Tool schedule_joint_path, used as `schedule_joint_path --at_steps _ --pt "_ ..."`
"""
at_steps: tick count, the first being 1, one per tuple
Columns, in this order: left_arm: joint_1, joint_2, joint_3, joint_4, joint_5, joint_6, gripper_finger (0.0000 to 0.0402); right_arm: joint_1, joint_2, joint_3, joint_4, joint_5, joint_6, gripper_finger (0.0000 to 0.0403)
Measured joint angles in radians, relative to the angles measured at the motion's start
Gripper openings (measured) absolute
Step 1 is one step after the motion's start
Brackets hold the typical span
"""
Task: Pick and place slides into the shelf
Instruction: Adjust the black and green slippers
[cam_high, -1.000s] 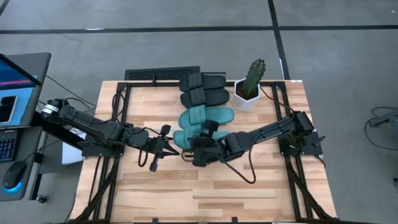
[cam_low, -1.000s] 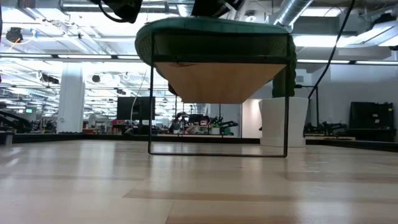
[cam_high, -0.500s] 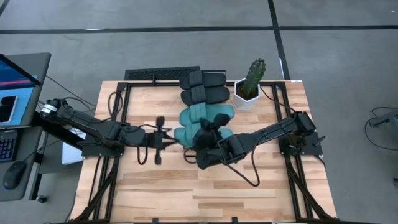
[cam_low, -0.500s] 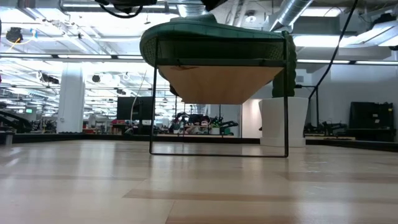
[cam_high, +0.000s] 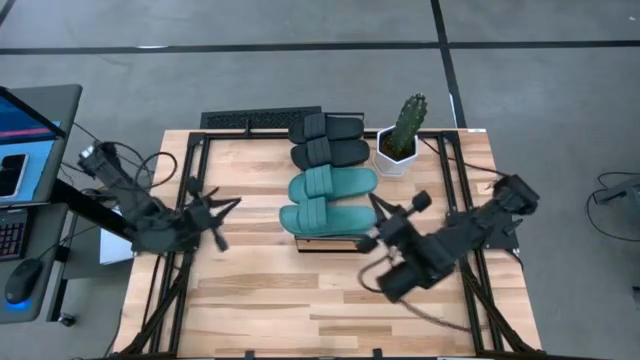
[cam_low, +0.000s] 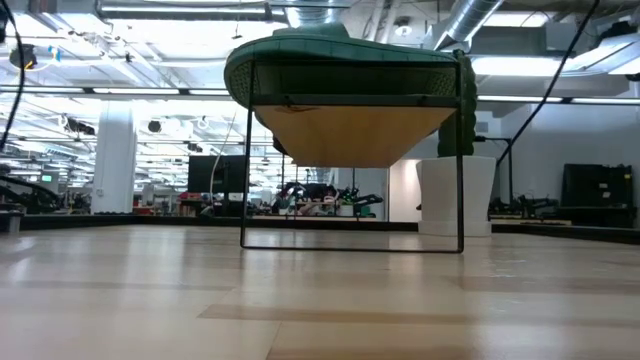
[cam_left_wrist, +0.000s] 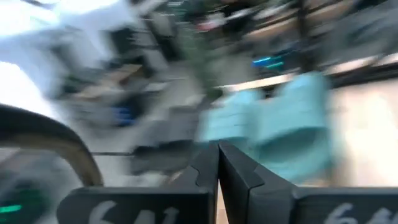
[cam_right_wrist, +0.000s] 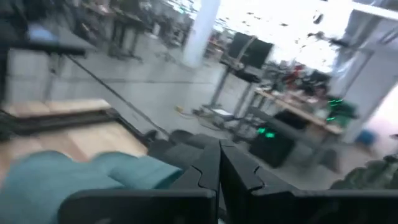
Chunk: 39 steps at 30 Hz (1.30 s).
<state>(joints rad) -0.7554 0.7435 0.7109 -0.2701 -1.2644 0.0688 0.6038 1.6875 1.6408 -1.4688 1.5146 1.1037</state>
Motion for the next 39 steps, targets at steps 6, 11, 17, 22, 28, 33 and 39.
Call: schedule_joint_path --at_steps 6,11,17,22,28,33,39 --pt "-0.065 -0.076 -0.020 -0.100 0.403 -0.289 0.0000 0.083 -0.041 -0.102 0.043 -0.078 0.156 0.0000" --pt "-0.052 -0.042 -0.072 -0.009 0.605 -0.325 0.0000 0.116 -0.024 -0.142 0.181 -0.157 0.149 0.0000" --pt "-0.010 0.047 -0.126 0.126 0.767 -0.311 0.0000 0.091 0.047 -0.144 0.463 -0.308 -0.109 0.0000" --pt "0.009 0.118 -0.128 0.136 0.754 -0.303 0.0000 0.044 0.110 -0.144 0.614 -0.433 -0.281 0.0000" --pt "0.012 0.157 -0.128 0.159 0.750 -0.290 0.0000 -0.004 0.137 -0.144 0.631 -0.493 -0.322 0.0000" --pt "0.012 0.160 -0.128 0.157 0.743 -0.292 0.0000 -0.035 0.135 -0.143 0.637 -0.519 -0.352 0.0000" --pt "0.012 0.159 -0.128 0.156 0.733 -0.291 0.0000 -0.084 0.135 -0.143 0.628 -0.548 -0.380 0.0000"
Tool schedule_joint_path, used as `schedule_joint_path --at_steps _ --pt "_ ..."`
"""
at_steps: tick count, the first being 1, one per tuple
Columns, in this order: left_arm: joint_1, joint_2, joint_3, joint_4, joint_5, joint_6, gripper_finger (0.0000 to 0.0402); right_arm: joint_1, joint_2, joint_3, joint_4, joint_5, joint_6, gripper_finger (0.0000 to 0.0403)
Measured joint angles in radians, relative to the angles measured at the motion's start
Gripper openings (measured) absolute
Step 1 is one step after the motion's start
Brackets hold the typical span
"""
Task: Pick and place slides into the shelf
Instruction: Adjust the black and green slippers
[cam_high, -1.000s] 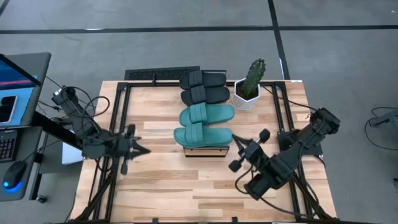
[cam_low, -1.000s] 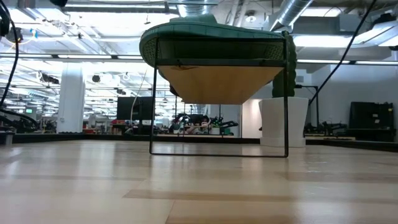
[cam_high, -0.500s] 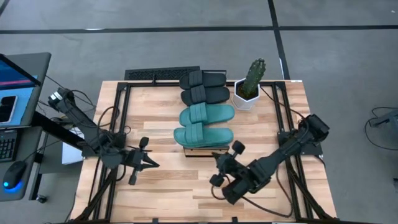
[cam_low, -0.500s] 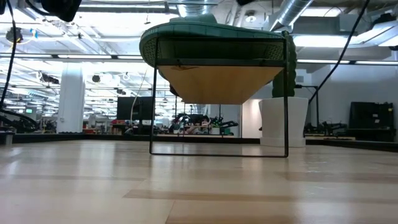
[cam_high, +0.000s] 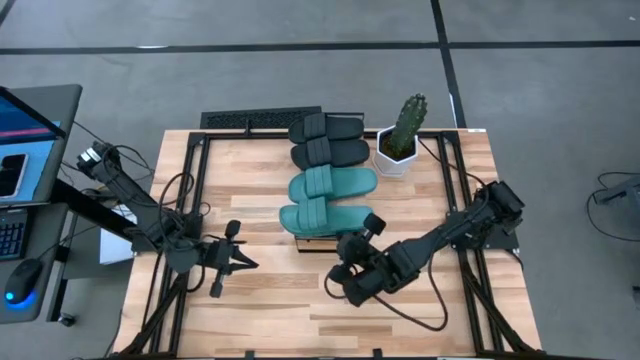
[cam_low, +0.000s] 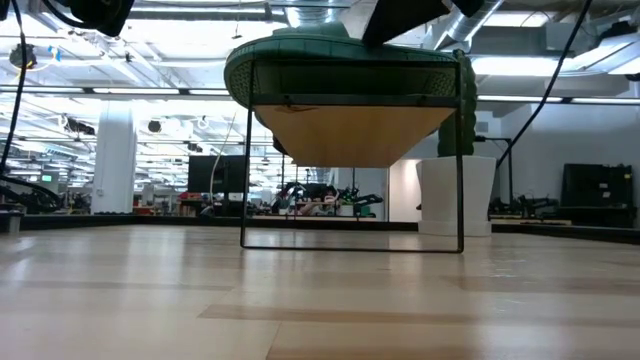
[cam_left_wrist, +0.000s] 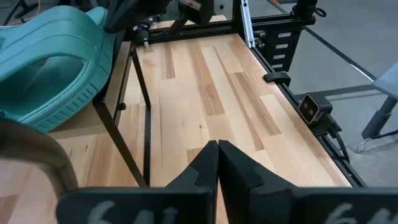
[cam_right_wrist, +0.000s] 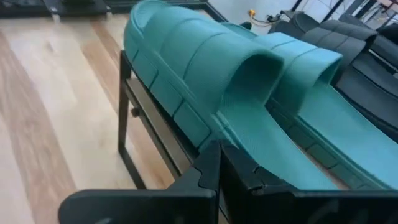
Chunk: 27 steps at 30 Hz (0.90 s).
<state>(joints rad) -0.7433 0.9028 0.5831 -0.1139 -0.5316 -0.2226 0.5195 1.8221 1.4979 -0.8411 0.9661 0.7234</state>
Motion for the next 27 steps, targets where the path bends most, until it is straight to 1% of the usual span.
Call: schedule_joint_path --at_steps 10,17,19,21,23,27 --pt "0.000 0.000 0.000 0.000 -0.004 0.000 0.0000 -0.067 0.000 0.000 -0.025 0.007 -0.067 0.0000" --pt "0.000 0.000 0.000 -0.001 -0.004 0.000 0.0000 -0.090 0.000 0.000 -0.022 0.011 -0.096 0.0000" --pt "0.000 0.000 0.000 -0.001 -0.008 0.001 0.0000 -0.095 0.000 0.000 -0.024 -0.010 -0.095 0.0000" --pt "0.000 0.000 0.000 -0.001 -0.017 0.001 0.0000 -0.105 -0.001 0.000 -0.023 -0.061 -0.088 0.0000" --pt "0.000 0.000 0.000 -0.001 -0.032 0.001 0.0000 -0.109 -0.005 -0.013 0.001 -0.079 -0.087 0.0000" --pt "0.000 0.000 0.000 0.000 -0.067 0.001 0.0000 -0.092 -0.003 -0.052 0.050 -0.035 -0.087 0.0000"
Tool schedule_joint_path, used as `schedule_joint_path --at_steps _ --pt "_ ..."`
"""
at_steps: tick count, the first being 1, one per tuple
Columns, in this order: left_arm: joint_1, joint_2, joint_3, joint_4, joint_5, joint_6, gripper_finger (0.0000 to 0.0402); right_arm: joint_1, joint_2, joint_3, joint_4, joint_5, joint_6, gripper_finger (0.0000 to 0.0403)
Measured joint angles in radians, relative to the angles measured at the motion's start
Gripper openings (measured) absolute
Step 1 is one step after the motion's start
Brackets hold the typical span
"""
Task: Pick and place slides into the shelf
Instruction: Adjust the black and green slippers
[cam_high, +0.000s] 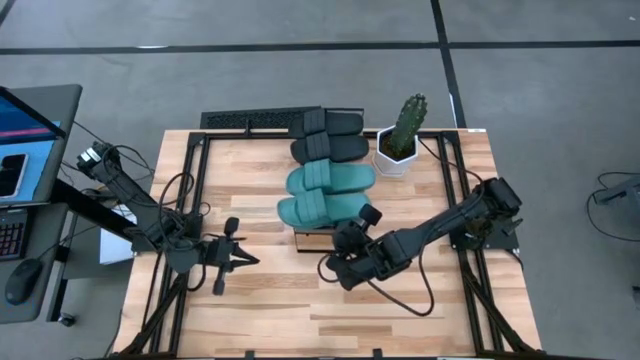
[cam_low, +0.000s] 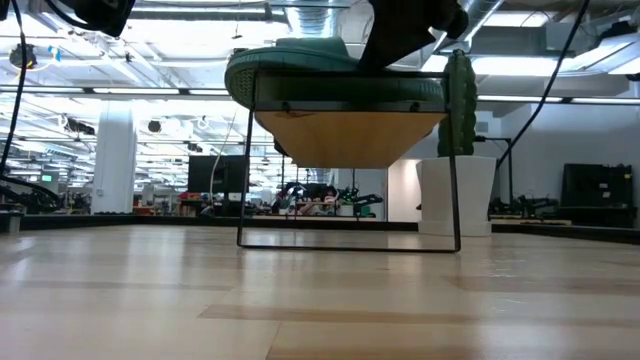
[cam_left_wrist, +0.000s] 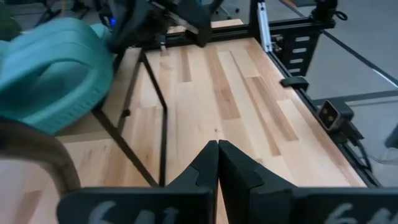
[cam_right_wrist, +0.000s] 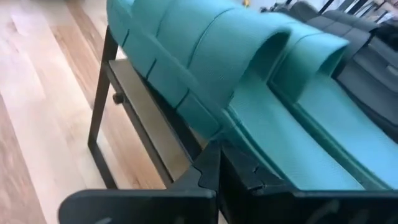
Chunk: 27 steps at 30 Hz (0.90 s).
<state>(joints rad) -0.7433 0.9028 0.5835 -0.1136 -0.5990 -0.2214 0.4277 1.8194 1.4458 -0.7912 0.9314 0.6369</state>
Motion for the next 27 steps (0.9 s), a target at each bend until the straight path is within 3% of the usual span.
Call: schedule_joint_path --at_steps 8,12,18,27 --pt "0.014 0.000 0.000 0.073 -0.065 0.067 0.0000 0.093 0.000 -0.002 0.075 0.168 -0.049 0.0000" --pt "0.074 0.014 0.002 0.149 0.019 0.110 0.0000 0.146 0.000 0.004 0.102 0.251 -0.070 0.0000" --pt "0.226 0.121 0.002 0.230 0.242 0.130 0.0000 0.240 -0.001 0.023 0.104 0.370 -0.070 0.0000" --pt "0.342 0.199 0.002 0.312 0.263 0.237 0.0000 0.368 -0.002 0.023 0.115 0.506 -0.053 0.0000"
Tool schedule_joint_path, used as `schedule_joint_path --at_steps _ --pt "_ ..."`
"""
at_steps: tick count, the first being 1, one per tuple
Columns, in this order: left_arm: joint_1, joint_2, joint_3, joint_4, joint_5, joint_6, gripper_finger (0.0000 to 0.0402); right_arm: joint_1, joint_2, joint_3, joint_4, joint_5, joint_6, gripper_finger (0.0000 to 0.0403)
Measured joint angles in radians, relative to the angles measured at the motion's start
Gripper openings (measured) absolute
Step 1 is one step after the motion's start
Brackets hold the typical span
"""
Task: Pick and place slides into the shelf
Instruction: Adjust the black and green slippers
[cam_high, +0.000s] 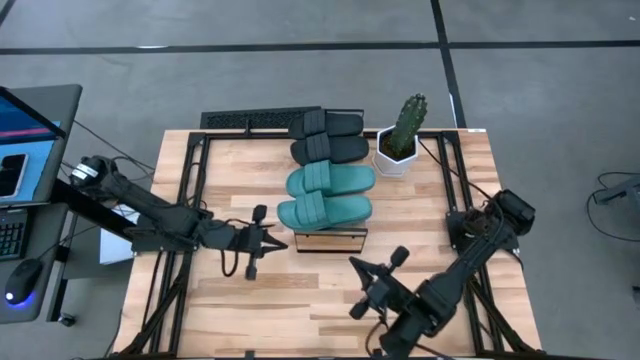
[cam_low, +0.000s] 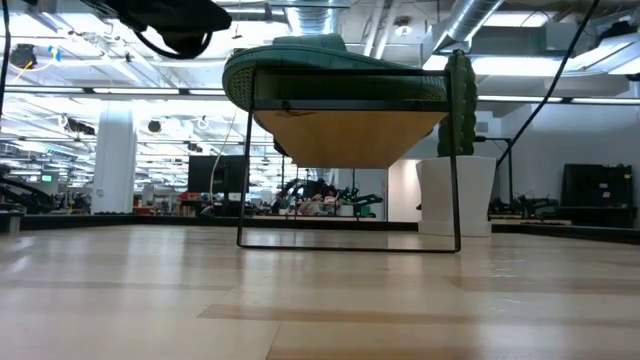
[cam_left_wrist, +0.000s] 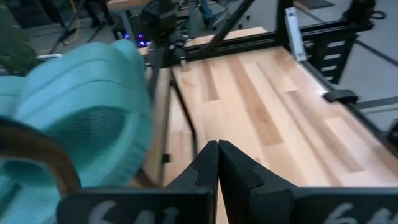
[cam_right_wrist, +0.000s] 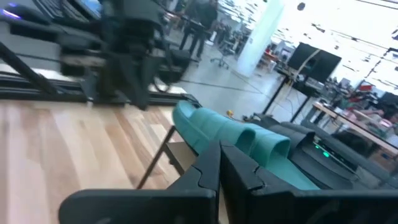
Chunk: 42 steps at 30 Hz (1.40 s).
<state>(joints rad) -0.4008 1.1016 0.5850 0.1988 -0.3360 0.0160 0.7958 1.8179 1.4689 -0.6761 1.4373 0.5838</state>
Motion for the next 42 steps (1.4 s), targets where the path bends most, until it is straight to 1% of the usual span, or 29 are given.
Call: schedule_joint_path --at_steps 3,6,12,18,25,33,36,42 --pt "0.038 0.000 0.000 -0.006 0.005 0.023 0.0000 0.022 0.000 0.000 0.004 0.005 0.000 0.0000" --pt "0.085 0.000 0.000 -0.007 0.051 0.045 0.0000 0.035 0.000 0.000 0.008 0.005 0.000 0.0000" --pt "0.175 0.000 0.000 -0.021 0.081 0.081 0.0000 0.035 0.000 0.001 0.016 0.003 0.000 0.0000" --pt "0.250 0.000 0.000 -0.020 0.153 0.119 0.0000 0.035 0.000 0.001 0.019 0.001 0.000 0.0000" --pt "0.279 0.000 0.000 -0.014 0.163 0.173 0.0000 0.035 0.000 0.001 0.019 0.000 0.001 0.0000" --pt "0.298 -0.001 0.000 -0.025 0.163 0.186 0.0000 0.035 0.000 0.001 0.019 -0.011 0.002 0.0000" --pt "0.300 0.005 0.000 -0.028 0.182 0.164 0.0000 0.029 0.000 0.001 0.019 -0.024 0.011 0.0000" --pt "0.298 0.086 0.002 0.025 0.214 0.091 0.0000 0.026 0.000 0.001 0.019 -0.030 0.011 0.0000"
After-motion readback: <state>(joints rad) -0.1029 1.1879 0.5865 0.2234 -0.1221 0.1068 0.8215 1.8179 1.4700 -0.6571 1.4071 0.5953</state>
